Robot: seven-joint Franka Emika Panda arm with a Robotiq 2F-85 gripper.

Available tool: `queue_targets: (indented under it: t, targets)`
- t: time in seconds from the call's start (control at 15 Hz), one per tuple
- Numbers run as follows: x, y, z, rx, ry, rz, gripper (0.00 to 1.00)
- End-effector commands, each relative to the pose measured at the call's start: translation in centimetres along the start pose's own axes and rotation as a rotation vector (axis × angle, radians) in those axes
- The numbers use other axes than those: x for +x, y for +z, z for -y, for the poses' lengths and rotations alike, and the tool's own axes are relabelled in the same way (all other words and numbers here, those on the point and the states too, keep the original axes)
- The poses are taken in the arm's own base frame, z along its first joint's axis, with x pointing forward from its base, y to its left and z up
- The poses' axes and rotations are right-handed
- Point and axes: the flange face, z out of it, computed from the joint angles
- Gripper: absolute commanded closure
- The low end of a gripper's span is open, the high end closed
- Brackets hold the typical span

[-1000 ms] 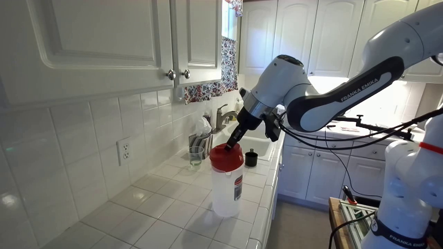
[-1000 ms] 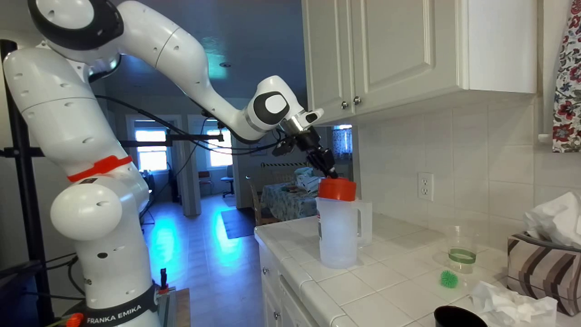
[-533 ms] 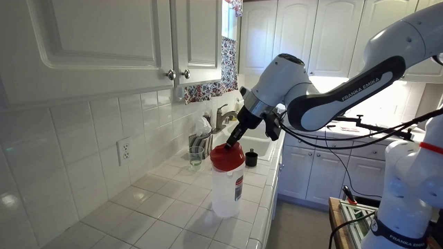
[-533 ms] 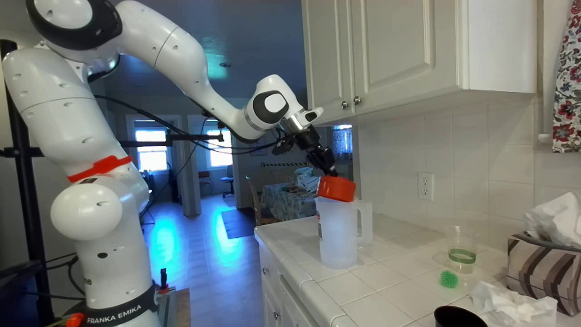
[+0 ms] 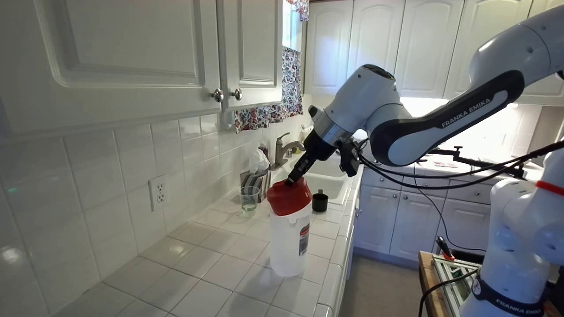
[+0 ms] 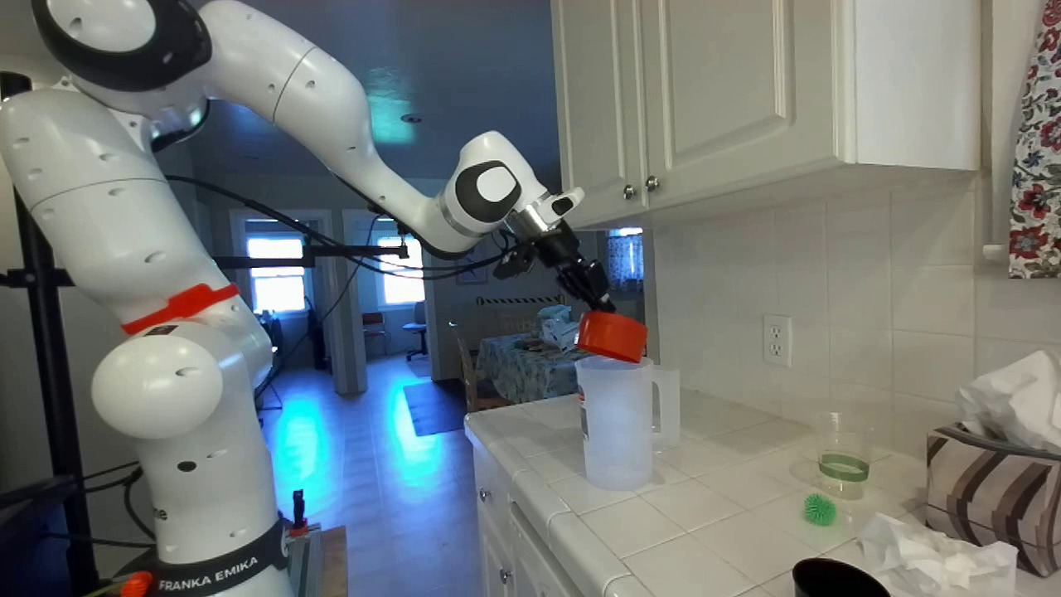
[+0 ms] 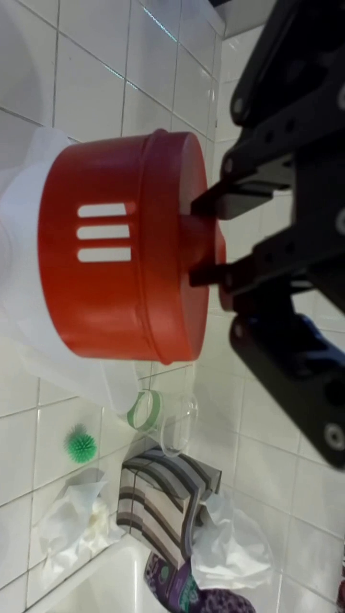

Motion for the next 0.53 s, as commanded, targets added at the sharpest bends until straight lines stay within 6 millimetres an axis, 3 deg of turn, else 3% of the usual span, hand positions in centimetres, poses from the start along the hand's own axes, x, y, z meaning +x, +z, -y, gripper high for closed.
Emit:
queue_targets:
  t: [0.0, 0.47]
  targets:
    - [-1.02, -0.65, 0.12, -0.019, 0.009, -0.037, 0.92]
    - [-1.66, -0.99, 0.44, -0.027, 0.011, -0.059, 0.92]
